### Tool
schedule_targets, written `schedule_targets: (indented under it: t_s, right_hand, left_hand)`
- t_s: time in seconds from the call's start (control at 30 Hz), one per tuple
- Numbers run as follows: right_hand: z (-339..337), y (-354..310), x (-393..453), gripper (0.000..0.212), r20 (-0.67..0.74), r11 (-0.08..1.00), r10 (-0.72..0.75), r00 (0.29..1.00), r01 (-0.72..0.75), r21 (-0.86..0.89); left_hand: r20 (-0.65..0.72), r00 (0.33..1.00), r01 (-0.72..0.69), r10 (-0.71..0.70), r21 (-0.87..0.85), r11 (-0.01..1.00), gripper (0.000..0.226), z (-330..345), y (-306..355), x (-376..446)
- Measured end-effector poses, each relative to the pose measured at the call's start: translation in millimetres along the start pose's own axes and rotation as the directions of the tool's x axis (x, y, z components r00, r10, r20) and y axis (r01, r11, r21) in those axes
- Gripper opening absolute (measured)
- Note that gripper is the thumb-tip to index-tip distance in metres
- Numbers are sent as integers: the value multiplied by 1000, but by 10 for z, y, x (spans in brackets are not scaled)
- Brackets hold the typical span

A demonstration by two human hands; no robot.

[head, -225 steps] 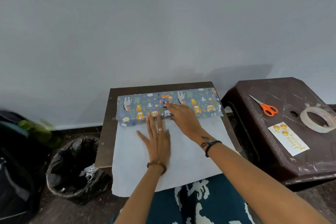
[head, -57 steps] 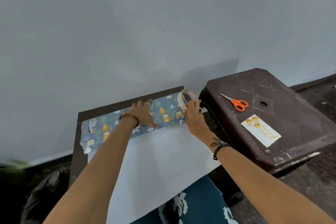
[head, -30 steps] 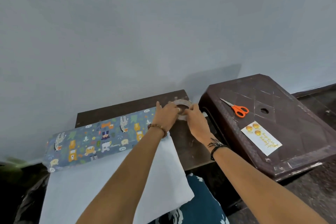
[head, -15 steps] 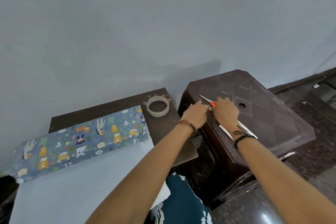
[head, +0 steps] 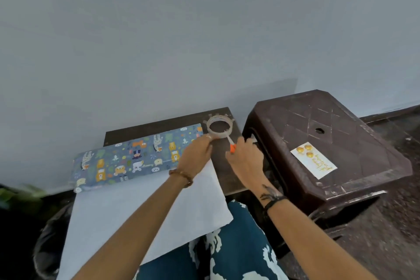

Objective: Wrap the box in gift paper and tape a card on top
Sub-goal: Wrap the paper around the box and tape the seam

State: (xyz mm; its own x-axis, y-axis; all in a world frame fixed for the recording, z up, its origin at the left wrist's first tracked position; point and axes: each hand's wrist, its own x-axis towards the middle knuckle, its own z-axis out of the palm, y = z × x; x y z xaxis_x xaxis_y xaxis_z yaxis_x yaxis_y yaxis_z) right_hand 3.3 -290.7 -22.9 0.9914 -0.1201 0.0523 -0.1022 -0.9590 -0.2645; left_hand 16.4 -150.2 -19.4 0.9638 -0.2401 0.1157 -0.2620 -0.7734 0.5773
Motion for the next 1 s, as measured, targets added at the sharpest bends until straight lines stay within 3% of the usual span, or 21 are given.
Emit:
schedule_targets:
  t_s: [0.2,0.3,0.37,0.43,0.5,0.57,0.63,0.7,0.8,1.0]
  right_hand:
    - [296,-21,-236,38,114,988,24,993,-6,-151]
    - [260,-160,-197,39,117,983,-1,993,22,-181]
    - [265,-354,-127,29,72,973,-172,983,181,-144]
    - [284,-633,-62,20,61,896,-429,901,433,-95]
    - [276,-946,-25,23,46,813,-582,812,580,47]
    - [280,-1242,-25,29,36,744,-656,754,639,197]
    - [363,-1470,-42,35,82,679,-726,683,692,246]
    - [504,-1592,-36,43,163,641,-768,620,745,184]
    - [657,-1604,26,50,232,563,-802,550,827,-12]
    - [682,-1532,176,53,283,489,-823,493,868,-88]
  left_hand:
    - [79,986,143,-148,60,988,44,-578,-816,-339]
    - [141,987,16,-79,401,916,62,-785,-1054,-435]
    - [76,994,-103,73,572,814,53,-806,-1078,-488]
    - [51,954,-261,295,628,733,25,-689,-1031,-624]
    - [90,927,-334,364,640,692,20,-491,-999,-804]
    - [118,956,-283,268,616,736,13,-318,-1039,-959]
    - [47,993,-116,108,551,827,11,-201,-1139,-1047]
    - [-1,999,33,-36,467,884,20,-150,-1177,-1112]
    - [126,970,139,-206,406,903,40,-100,-1174,-1226]
    - [86,983,126,-164,339,933,42,-30,-1282,-1280]
